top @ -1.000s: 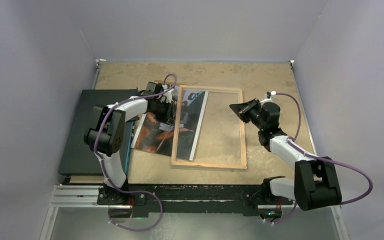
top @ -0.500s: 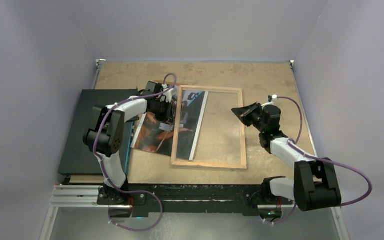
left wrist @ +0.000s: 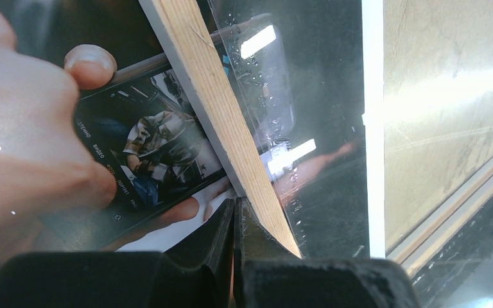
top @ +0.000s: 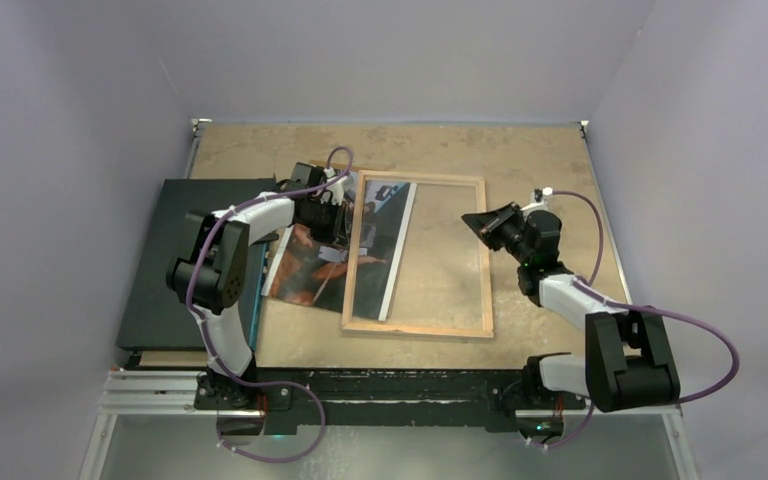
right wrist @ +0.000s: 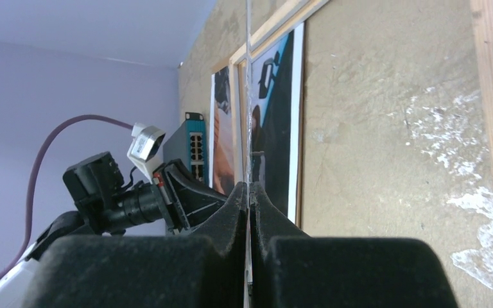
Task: Put the photo into the frame
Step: Place the photo frame item in the photo frame.
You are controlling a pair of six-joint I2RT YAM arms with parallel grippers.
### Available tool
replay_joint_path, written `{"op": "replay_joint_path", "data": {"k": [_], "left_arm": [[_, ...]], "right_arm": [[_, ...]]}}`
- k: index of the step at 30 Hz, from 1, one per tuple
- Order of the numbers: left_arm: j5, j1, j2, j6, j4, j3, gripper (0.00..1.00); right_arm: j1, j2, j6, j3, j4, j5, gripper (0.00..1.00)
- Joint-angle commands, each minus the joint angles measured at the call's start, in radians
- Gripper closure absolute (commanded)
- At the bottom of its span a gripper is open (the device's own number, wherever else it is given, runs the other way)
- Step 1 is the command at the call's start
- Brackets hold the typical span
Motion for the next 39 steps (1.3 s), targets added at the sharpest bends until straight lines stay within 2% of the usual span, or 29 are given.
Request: {"op": "replay_joint_path", "data": {"k": [1, 18, 24, 39], "left_arm": [[0.025, -0.006, -0.035, -0.007, 0.018, 0.016, 1.0], [0.028, -0.006, -0.026, -0.005, 0.012, 0.019, 1.0], [0.029, -0.006, -0.024, -0.005, 0.011, 0.02, 1.0], [0.032, -0.006, -0.028, -0.005, 0.006, 0.022, 1.0]], "right_arm": [[0.001, -0.003, -0.042, -0.003, 0.135, -0.056, 1.0], [0.002, 0.025, -0.148, -0.004, 0.335, -0.136, 1.0], [0.001, -0.004, -0.197, -0.012, 0.361, -0.136, 1.0], [0.002, 0.066, -0.207, -0.001, 0.385, -0.177, 1.0]]}}
